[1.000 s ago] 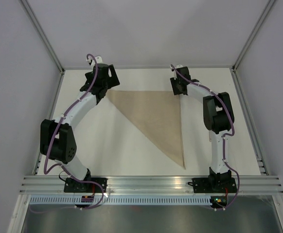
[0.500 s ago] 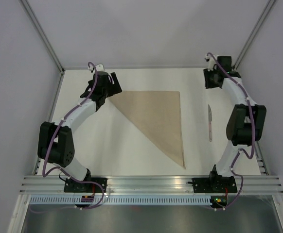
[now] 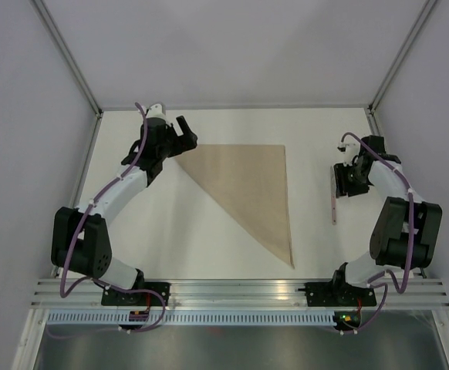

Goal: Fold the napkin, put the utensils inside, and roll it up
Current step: Pick up the knife at the center of the board, then place the knife on the napkin.

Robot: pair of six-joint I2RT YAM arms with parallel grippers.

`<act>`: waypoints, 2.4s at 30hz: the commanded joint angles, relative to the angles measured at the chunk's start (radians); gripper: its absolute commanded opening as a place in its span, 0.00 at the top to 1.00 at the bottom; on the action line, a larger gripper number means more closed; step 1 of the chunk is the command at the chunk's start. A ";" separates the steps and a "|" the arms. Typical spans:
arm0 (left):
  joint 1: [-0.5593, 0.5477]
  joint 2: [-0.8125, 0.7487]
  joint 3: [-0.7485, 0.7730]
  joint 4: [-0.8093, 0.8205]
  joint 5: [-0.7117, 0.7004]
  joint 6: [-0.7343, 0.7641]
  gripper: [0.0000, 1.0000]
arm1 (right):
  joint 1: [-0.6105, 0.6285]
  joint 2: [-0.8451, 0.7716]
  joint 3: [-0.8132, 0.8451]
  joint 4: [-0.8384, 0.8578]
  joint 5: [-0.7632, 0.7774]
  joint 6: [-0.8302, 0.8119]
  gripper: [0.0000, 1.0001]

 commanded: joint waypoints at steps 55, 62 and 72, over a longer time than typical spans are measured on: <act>0.017 -0.021 0.062 0.007 -0.017 -0.011 0.00 | 0.113 0.086 0.119 0.127 0.159 0.046 1.00; 0.056 -0.055 0.114 -0.062 -0.056 -0.051 0.00 | 0.339 0.134 0.277 0.053 0.113 0.109 1.00; 0.067 -0.121 0.210 -0.190 -0.144 -0.036 0.00 | 0.744 0.330 0.518 0.006 0.140 0.233 1.00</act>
